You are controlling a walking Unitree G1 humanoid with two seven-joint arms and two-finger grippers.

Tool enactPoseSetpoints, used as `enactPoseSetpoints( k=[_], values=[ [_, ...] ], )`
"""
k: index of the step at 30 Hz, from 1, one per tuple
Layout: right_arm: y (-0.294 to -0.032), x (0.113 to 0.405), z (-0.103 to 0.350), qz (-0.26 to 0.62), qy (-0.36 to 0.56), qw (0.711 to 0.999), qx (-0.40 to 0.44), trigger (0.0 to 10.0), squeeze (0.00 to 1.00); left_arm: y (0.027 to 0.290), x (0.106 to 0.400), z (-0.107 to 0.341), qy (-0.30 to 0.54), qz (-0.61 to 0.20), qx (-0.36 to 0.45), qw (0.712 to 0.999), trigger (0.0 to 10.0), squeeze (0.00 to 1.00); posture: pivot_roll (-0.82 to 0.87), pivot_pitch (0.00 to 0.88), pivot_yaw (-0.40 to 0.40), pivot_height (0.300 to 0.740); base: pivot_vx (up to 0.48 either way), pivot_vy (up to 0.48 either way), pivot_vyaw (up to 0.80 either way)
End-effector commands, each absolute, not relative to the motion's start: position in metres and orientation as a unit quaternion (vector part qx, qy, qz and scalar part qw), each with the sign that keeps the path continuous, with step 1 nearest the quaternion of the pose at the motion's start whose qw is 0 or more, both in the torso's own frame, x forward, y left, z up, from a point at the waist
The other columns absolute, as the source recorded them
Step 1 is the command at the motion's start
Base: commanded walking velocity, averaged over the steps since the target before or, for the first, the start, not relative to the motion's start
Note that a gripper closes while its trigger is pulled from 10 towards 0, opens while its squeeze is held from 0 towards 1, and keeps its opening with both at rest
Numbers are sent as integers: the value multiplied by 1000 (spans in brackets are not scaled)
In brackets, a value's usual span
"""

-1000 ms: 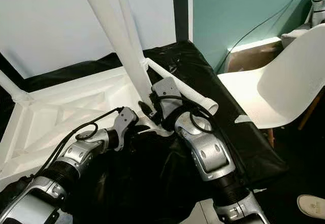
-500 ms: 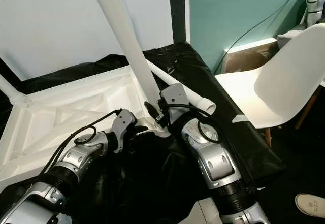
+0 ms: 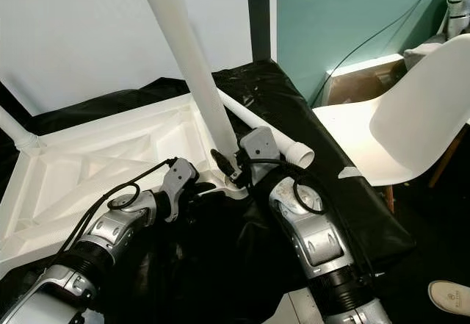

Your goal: Building children table

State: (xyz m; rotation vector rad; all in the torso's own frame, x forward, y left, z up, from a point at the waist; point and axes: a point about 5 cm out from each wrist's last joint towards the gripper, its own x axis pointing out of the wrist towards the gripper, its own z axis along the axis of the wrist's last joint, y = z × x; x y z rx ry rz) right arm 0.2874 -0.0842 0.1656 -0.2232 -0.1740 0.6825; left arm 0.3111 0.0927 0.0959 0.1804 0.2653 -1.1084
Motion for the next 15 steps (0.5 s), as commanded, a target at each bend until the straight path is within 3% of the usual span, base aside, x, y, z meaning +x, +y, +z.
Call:
enactPoseSetpoints(
  k=[1,11,15],
  values=[
    [-87,286,143,340,-37,934,-100,10000,0,97,310,95,133,-537,91,828,10000,0,-58,0,151,740,0,0,0],
    [-90,287,141,354,-23,932,-72,10000,0,96,309,95,134,-540,90,826,10000,0,-51,0,148,740,0,0,0],
    [-99,291,141,311,11,949,-39,10000,0,96,309,95,135,-540,89,826,10000,0,-64,0,150,740,0,0,0]
  ],
)
